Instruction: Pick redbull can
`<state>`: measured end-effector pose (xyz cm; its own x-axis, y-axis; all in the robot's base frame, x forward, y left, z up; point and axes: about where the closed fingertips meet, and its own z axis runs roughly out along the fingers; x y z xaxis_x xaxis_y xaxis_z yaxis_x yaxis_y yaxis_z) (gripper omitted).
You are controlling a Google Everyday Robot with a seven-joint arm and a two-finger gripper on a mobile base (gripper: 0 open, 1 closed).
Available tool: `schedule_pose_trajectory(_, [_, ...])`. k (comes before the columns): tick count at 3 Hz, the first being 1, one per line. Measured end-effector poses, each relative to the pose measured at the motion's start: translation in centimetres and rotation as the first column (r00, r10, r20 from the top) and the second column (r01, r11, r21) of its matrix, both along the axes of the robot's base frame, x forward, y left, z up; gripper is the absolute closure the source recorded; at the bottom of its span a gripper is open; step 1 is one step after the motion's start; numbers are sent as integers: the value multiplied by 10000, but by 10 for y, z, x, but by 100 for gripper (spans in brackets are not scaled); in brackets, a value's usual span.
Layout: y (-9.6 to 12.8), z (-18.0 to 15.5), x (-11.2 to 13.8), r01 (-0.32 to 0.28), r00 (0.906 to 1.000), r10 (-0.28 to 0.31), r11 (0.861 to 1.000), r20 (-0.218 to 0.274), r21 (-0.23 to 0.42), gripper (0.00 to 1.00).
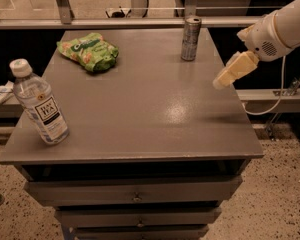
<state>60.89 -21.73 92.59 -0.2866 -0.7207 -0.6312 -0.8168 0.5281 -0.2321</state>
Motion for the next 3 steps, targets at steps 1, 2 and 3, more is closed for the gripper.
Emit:
schedule_pose_trajectory(1, [0, 0, 0, 0, 10000, 0, 10000, 0, 0, 0])
schedule_pose_trajectory(2, [16, -4, 10, -263, 9992, 251, 9988, 295, 403, 0])
schedule_pose_trajectory(3, [43, -13, 57, -288, 9946, 105, 9839, 1037, 1766, 0])
